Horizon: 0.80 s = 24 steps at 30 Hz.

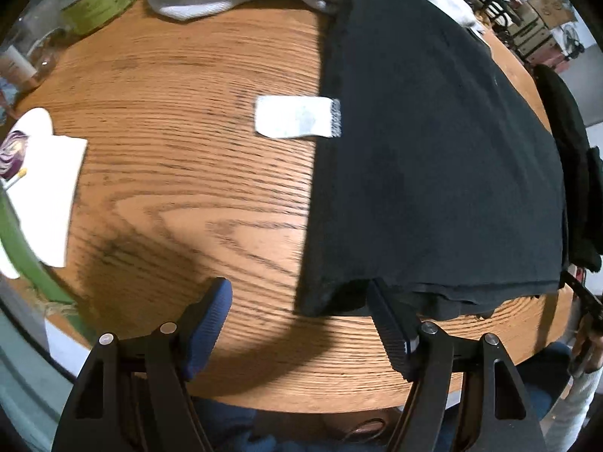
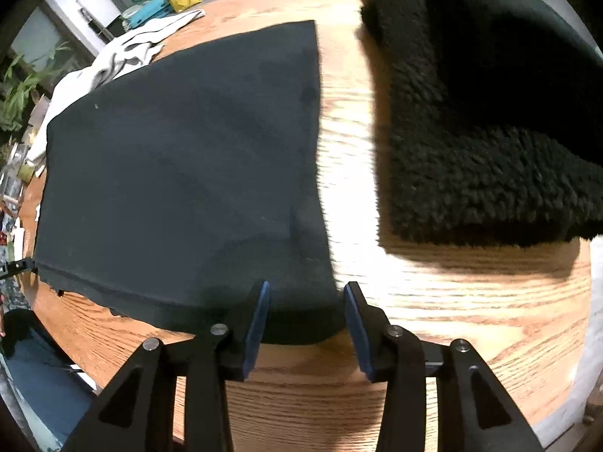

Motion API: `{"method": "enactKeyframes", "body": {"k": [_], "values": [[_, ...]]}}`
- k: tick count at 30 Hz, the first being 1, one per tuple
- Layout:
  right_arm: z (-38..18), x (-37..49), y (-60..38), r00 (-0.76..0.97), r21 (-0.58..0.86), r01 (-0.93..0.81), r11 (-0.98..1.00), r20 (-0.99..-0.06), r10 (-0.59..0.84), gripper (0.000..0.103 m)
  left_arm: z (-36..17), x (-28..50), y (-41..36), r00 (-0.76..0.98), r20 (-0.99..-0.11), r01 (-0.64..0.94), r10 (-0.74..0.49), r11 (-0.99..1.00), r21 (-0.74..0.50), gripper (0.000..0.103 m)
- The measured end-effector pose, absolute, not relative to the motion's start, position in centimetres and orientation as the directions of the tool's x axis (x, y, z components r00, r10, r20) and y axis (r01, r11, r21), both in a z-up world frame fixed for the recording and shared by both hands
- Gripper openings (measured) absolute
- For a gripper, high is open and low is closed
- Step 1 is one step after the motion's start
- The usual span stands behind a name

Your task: Fold clothes

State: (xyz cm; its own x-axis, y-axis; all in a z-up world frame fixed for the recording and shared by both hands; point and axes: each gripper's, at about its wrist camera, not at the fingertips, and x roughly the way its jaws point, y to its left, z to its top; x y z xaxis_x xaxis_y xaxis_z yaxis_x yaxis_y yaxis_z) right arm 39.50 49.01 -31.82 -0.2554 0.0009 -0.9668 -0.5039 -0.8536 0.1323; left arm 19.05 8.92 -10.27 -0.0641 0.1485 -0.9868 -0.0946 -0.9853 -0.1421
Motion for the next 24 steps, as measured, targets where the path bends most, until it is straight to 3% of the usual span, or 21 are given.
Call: {"method": "enactKeyframes", "body": {"k": [4, 7, 10, 24], "values": [[-30.9, 39.9, 49.3, -0.299, 0.162, -0.499, -0.851, -0.954, -0.006, 0.055, -8.7, 17.6, 7.9, -0.084, -0.981, -0.099, 0.177, -0.981, -0.168, 0.074], [-31.0, 39.8, 49.5, -0.299, 0.168, -0.500, -0.850, -0.954, -0.012, 0.055, -8.0, 16.9, 8.8, -0.081, -0.981, -0.151, 0.179, -0.975, -0.165, 0.074], [-30.9, 39.4, 49.7, -0.319, 0.184, -0.487, -0.854, -0.948, -0.023, 0.066, -7.9, 16.5, 9.5, -0.075, -0.983, -0.194, 0.166, -0.970, -0.149, 0.074], [-32.7, 39.8, 49.7, -0.329, 0.219, -0.501, -0.837, -0.943, -0.050, 0.070, -3.8, 7.2, 19.5, -0.100, -0.990, -0.435, 0.099, -0.899, -0.047, 0.074]]}}
